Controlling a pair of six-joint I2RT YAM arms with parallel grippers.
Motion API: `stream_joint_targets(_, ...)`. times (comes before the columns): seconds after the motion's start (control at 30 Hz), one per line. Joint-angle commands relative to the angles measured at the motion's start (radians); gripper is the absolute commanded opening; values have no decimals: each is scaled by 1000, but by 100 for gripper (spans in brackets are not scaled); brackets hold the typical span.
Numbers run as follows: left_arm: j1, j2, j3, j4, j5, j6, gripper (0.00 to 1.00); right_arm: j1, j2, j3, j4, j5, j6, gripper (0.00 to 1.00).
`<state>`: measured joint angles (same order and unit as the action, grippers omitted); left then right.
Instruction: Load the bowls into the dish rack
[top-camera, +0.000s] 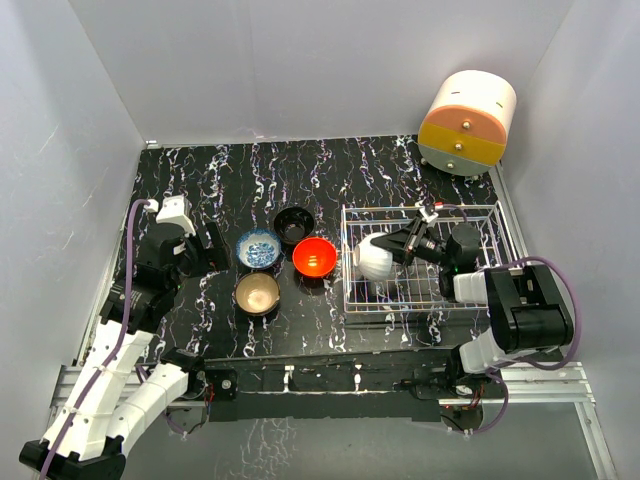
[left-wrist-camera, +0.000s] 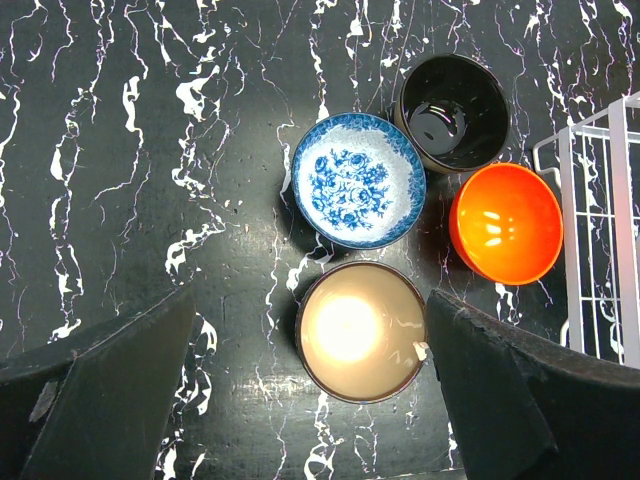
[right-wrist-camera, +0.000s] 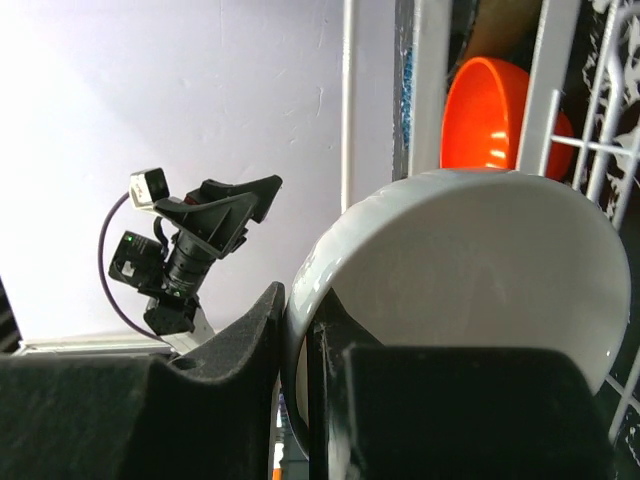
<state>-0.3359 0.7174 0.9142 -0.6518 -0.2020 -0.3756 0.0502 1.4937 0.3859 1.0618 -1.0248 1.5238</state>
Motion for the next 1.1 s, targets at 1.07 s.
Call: stream_joint_targets(1.07, -3, -7, 22, -15, -15, 9, 97, -32, 325, -149, 478, 29, 302, 15)
